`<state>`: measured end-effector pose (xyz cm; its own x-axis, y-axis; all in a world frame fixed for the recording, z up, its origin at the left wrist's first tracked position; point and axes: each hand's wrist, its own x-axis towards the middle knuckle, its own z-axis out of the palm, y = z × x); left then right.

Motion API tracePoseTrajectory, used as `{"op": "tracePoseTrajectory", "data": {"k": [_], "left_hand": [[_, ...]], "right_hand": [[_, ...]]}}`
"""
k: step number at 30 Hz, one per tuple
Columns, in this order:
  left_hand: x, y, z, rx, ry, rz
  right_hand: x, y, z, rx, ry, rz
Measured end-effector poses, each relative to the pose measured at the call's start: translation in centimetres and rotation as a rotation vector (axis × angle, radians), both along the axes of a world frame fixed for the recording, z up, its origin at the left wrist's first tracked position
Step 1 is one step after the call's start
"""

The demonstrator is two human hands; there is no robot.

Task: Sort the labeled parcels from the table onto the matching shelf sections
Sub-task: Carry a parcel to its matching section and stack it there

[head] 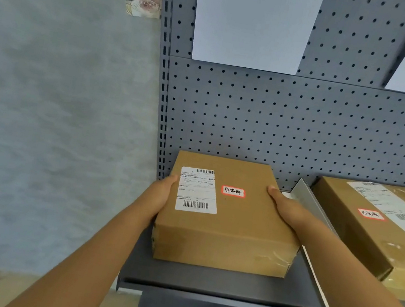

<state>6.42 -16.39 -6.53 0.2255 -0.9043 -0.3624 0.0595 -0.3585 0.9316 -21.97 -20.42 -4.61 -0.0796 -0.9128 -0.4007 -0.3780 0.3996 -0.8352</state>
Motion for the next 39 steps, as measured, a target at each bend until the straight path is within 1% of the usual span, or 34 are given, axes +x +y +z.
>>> {"op": "tracePoseTrajectory", "data": {"k": [5, 8, 9, 11, 13, 14, 15, 16, 18, 21, 24, 26, 28, 31, 33, 39], "left_hand": [[0.0, -0.1, -0.2, -0.002, -0.012, 0.0], [-0.1, 0.1, 0.7, 0.044, -0.057, -0.01], [-0.1, 0.3, 0.9, 0.066, -0.085, -0.023], [-0.1, 0.7, 1.1, 0.077, -0.185, -0.016], [0.2, 1.3, 1.1, -0.006, -0.326, 0.111], [0.6, 1.8, 1.2, -0.077, -0.373, 0.196], [1.1, 2.4, 1.4, -0.149, -0.429, 0.259], [1.7, 3.3, 1.7, -0.203, -0.512, 0.277], [3.4, 5.7, 2.5, -0.276, -0.683, 0.263], [7.3, 10.7, 3.4, -0.29, -0.886, 0.263], [11.5, 17.5, 4.0, -0.154, -1.166, 0.283], [14.6, 22.9, 4.4, -0.02, -1.318, 0.295], [17.7, 28.5, 5.0, 0.123, -1.439, 0.316], [22.3, 36.5, 6.1, 0.292, -1.569, 0.378], [25.4, 41.5, 6.9, 0.371, -1.617, 0.435], [35.4, 55.9, 7.7, 0.49, -1.629, 0.602]], "right_hand": [[0.0, -0.3, -0.4, -0.018, 0.061, 0.01], [0.3, -0.2, -0.2, -0.056, 0.179, 0.027], [0.5, 0.0, -0.1, -0.086, 0.269, 0.017], [0.8, 0.9, 0.5, -0.209, 0.537, -0.016], [1.1, 2.0, 1.3, -0.461, 0.837, 0.007], [1.5, 2.4, 1.7, -0.601, 0.931, 0.061], [2.2, 2.8, 2.2, -0.718, 0.946, 0.127], [3.0, 3.2, 2.7, -0.787, 0.902, 0.193], [5.8, 4.1, 3.7, -0.862, 0.775, 0.336], [12.7, 6.3, 4.8, -0.949, 0.611, 0.634], [20.1, 9.6, 4.8, -1.032, 0.549, 0.932], [24.8, 12.3, 4.5, -1.059, 0.555, 1.07], [29.2, 15.4, 4.3, -1.088, 0.569, 1.162], [35.3, 20.7, 4.4, -1.135, 0.562, 1.269], [39.5, 24.2, 4.7, -1.176, 0.541, 1.326], [53.7, 36.0, 5.3, -1.259, 0.424, 1.435]]}}
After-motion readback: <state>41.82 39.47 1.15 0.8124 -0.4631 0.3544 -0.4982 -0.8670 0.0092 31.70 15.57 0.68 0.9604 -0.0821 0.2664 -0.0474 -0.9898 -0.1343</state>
